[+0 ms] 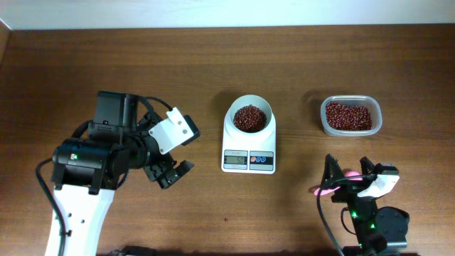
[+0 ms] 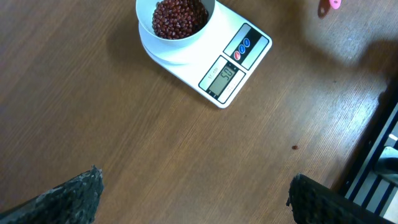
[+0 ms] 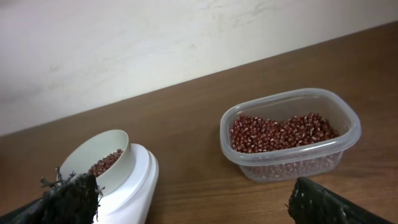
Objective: Scoop and weigh 50g on scale
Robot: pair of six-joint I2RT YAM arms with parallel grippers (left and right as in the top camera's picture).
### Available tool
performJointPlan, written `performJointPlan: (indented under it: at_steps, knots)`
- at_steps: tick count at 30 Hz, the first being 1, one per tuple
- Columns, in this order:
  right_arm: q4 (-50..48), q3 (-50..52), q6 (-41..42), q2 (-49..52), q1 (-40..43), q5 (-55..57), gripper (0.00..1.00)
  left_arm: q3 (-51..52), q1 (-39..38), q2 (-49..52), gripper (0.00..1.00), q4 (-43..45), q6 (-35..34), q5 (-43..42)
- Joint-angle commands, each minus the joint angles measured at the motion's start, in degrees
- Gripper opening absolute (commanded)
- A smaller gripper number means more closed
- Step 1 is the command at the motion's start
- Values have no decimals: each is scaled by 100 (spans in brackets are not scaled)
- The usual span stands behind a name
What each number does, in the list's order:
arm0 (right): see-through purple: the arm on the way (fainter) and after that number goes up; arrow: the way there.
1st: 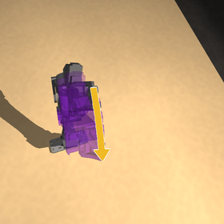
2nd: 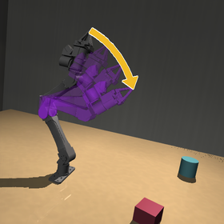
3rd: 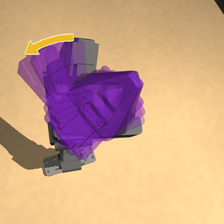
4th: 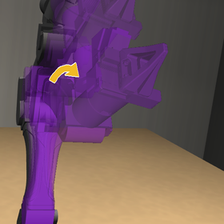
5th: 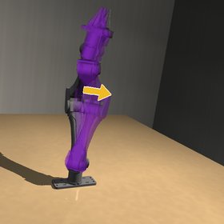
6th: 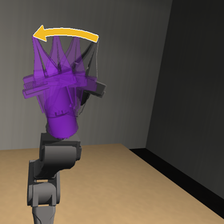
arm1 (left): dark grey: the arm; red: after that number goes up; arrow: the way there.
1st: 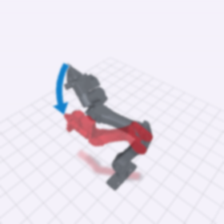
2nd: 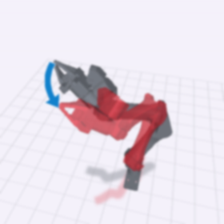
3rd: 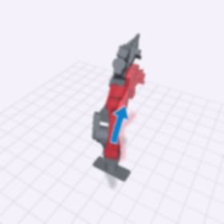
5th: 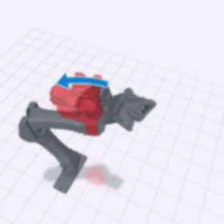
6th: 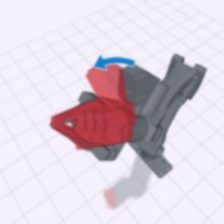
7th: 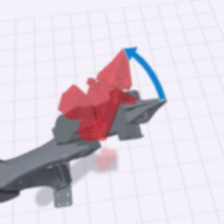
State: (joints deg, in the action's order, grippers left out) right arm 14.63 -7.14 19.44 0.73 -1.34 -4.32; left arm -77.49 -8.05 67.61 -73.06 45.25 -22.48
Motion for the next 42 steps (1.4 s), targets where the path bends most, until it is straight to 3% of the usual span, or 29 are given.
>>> performJointPlan:
  at_steps: [1, 9, 28, 33, 42]
  knots:
    - [-35, 61, -450, -55, -52, 55, 99, -55, 35, -7, 99, -4, 70, -9]
    - [-1040, 682, -448, -55, -52, 162, 99, -55, 35, -7, 99, -4, 70, -9]
    - [-1023, 682, -450, -55, -94, 210, 99, -55, 35, -7, 99, -7, 70, -9]
    - [-1016, 682, -1132, -55, -94, 245, 99, -55, 35, -7, 99, -7, 70, -9]
    - [-1014, 682, -1134, -55, -96, 203, 99, -55, 35, -7, 99, -7, 70, -9]
